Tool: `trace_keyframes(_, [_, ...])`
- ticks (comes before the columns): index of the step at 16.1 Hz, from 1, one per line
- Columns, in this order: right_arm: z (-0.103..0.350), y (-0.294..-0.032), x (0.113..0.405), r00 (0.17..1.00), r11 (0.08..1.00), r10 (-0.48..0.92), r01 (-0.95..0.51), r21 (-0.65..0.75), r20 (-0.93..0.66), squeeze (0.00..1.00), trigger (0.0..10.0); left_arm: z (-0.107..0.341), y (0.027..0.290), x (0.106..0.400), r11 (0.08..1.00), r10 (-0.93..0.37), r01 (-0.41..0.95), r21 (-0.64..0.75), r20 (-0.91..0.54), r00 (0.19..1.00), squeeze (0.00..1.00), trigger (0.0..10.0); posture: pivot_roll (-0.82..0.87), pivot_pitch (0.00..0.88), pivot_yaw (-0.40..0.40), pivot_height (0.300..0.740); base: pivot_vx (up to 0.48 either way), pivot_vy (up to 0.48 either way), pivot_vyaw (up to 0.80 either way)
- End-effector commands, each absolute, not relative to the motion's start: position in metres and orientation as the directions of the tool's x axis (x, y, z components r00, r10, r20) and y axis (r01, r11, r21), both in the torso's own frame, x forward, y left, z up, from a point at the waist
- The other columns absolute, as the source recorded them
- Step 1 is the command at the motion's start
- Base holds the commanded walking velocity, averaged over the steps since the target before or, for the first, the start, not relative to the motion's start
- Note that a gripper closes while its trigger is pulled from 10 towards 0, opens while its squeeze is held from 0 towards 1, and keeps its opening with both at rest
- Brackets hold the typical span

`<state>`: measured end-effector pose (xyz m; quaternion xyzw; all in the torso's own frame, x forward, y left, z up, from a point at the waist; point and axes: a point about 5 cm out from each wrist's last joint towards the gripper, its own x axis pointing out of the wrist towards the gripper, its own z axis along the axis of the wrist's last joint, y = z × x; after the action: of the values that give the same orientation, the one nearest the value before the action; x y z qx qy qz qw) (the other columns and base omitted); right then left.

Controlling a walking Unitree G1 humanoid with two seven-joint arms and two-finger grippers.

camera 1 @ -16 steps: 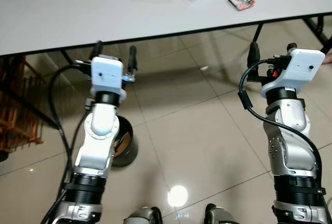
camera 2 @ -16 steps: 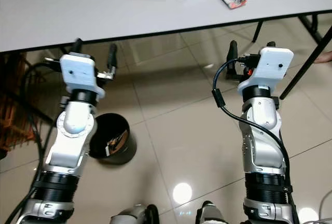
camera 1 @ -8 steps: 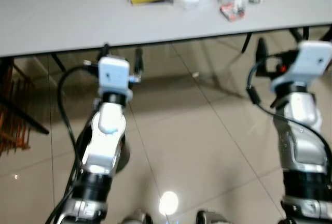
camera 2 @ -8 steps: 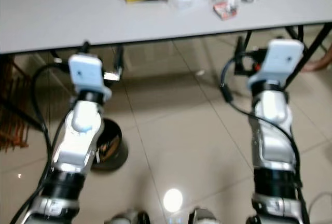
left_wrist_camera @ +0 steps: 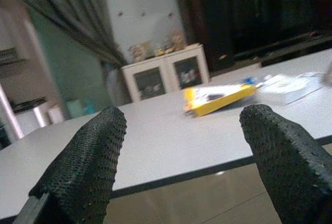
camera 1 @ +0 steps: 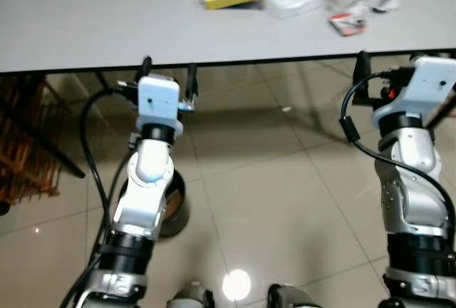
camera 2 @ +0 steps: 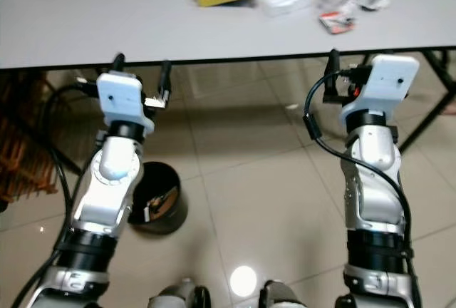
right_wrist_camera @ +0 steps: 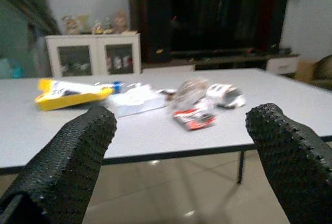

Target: Picking trash to rubbish bin

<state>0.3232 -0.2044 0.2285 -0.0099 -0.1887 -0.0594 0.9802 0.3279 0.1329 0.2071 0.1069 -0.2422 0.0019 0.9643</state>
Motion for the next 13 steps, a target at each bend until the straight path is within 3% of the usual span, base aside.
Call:
trace_keyframes(1, [0.2269, -0.2003, 0.3229, 0.926, 0.994, -0.102, 0.108, 0.003, 0.364, 0.0, 10.0, 0.203, 0.1365, 0.328, 0.976, -0.038, -0.063, 0.207, 0.45, 0.892, 0.0, 10.0, 0.03, 0.237, 0.08, 0.74, 0.3, 0.0, 0.0])
trace_keyframes(3, [0.2254, -0.1986, 0.323, 0.929, 0.995, -0.101, 0.103, 0.014, 0.357, 0.0, 10.0, 0.2031, 0.1372, 0.3284, 0.976, -0.038, -0.064, 0.21, 0.446, 0.894, 0.0, 10.0, 0.04, 0.244, 0.086, 0.74, 0.3, 0.0, 0.0])
trace_keyframes(9, [0.2221, -0.1966, 0.3245, 0.936, 0.995, -0.104, 0.099, 0.032, 0.336, 0.0, 10.0, 0.2037, 0.1388, 0.3296, 0.974, -0.041, -0.063, 0.217, 0.44, 0.897, 0.0, 10.0, 0.04, 0.256, 0.093, 0.74, 0.307, 0.0, -0.78])
trace_keyframes(13, [0.2222, -0.1967, 0.3249, 0.934, 0.994, -0.108, 0.101, 0.039, 0.339, 0.0, 10.0, 0.2036, 0.1398, 0.3295, 0.974, -0.038, -0.066, 0.218, 0.44, 0.897, 0.0, 10.0, 0.04, 0.253, 0.091, 0.74, 0.315, 0.0, -0.43])
